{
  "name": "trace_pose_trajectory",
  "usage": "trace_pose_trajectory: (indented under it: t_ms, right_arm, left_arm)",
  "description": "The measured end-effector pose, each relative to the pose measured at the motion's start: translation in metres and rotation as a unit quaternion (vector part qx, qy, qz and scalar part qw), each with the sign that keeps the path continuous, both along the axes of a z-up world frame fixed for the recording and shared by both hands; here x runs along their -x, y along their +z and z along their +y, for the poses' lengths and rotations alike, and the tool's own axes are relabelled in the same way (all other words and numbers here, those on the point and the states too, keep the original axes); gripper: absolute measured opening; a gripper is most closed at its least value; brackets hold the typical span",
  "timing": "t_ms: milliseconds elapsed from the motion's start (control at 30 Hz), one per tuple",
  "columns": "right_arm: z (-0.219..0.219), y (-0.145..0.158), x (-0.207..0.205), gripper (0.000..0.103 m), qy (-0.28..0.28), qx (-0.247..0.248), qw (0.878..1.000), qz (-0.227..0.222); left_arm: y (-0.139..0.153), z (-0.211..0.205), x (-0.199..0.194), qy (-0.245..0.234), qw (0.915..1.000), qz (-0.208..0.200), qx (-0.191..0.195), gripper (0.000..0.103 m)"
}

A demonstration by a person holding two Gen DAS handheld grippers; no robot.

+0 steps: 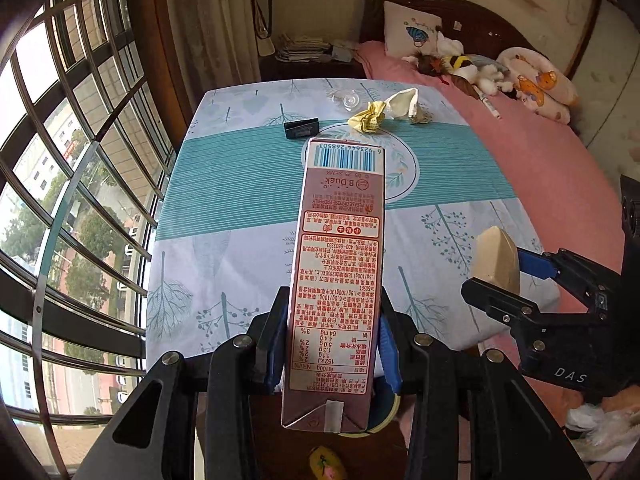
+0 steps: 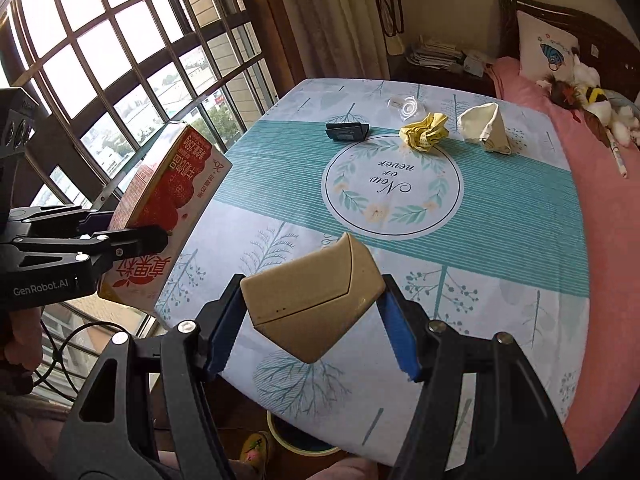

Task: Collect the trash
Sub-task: 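Carry the pink carton and beige paper down over the bin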

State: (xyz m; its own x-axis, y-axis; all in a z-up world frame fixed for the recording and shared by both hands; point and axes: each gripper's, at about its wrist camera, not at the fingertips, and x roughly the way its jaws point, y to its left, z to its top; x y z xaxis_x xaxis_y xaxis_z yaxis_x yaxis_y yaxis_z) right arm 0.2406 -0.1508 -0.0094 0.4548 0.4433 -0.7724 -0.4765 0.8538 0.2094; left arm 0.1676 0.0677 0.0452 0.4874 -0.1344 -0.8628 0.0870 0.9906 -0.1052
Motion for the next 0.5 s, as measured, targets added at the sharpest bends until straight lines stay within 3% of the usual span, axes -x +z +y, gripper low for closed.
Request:
trace_pose_trajectory:
  t_ms: [267,500]
  right_arm:
    - [0.015,0.0,0.104,0.062,-0.079,0.007,0.997,0.014]
    - [0.03,-0.024,0.179,0.062,-0.104,0.032,0.993,0.048]
  left_arm:
    - [-0.006,0.019,0.077,-0.082,0.9965,-0.004,0.013,0.038]
    - [-0.057,0.011,0.13,-0.121,0.9907,0.054,0.029,0.038]
